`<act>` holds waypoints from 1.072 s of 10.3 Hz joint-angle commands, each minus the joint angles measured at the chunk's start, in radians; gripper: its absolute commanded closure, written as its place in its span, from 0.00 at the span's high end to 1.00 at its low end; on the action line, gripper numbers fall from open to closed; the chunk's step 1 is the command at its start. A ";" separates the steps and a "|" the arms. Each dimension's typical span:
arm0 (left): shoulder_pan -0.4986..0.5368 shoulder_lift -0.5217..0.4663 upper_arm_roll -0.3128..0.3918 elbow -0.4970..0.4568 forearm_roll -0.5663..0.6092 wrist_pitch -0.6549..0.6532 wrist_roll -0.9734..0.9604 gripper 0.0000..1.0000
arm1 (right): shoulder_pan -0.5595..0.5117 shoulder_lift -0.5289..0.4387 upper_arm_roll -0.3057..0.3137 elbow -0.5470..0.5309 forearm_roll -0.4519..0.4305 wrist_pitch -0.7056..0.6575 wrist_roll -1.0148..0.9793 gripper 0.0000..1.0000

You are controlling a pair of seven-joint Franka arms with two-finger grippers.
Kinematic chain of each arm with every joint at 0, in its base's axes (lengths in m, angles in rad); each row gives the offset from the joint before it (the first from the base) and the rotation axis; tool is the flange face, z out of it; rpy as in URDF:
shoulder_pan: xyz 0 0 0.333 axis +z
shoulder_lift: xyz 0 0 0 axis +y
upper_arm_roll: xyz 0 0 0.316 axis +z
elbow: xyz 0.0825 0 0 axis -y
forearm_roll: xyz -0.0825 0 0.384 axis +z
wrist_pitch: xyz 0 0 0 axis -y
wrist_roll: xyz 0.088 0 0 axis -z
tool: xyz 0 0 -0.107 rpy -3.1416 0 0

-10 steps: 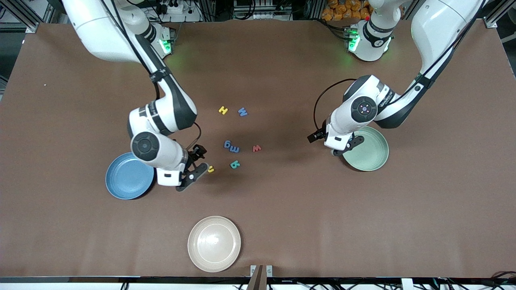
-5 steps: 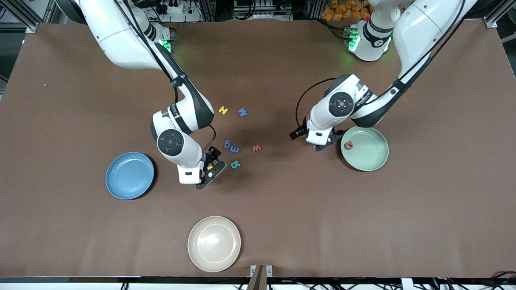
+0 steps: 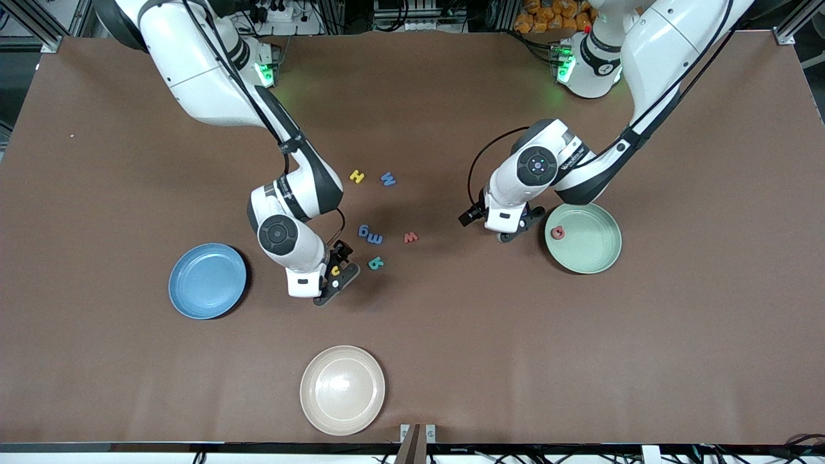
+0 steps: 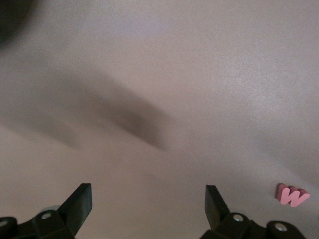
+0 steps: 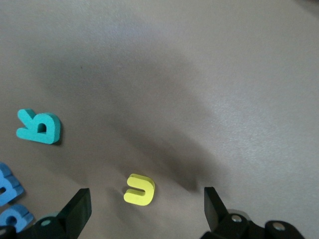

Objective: Sort upper and lower case letters into plates
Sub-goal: 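Grasp the yellow u with the right gripper while the left gripper returns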

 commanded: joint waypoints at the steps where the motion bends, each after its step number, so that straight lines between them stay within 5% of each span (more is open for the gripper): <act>1: -0.039 0.009 0.027 0.017 0.008 0.002 -0.031 1.00 | 0.029 0.008 -0.009 -0.002 -0.023 0.010 0.075 1.00; 5: -0.163 0.024 0.119 0.064 0.008 0.002 -0.087 1.00 | 0.029 0.021 -0.011 -0.003 -0.023 0.018 0.075 1.00; 8: -0.165 0.024 0.119 0.070 0.008 0.000 -0.100 1.00 | 0.029 0.025 -0.017 -0.003 -0.028 0.020 0.075 1.00; 9: -0.166 0.024 0.120 0.070 0.008 0.000 -0.102 1.00 | 0.029 0.025 -0.017 -0.003 -0.031 0.020 0.076 0.31; 10: -0.165 0.024 0.120 0.070 0.008 0.000 -0.102 1.00 | 0.027 0.025 -0.017 -0.003 -0.032 0.020 0.075 0.00; 11: -0.165 0.024 0.120 0.072 0.002 0.000 -0.103 1.00 | 0.027 0.025 -0.017 -0.003 -0.032 0.020 0.075 0.00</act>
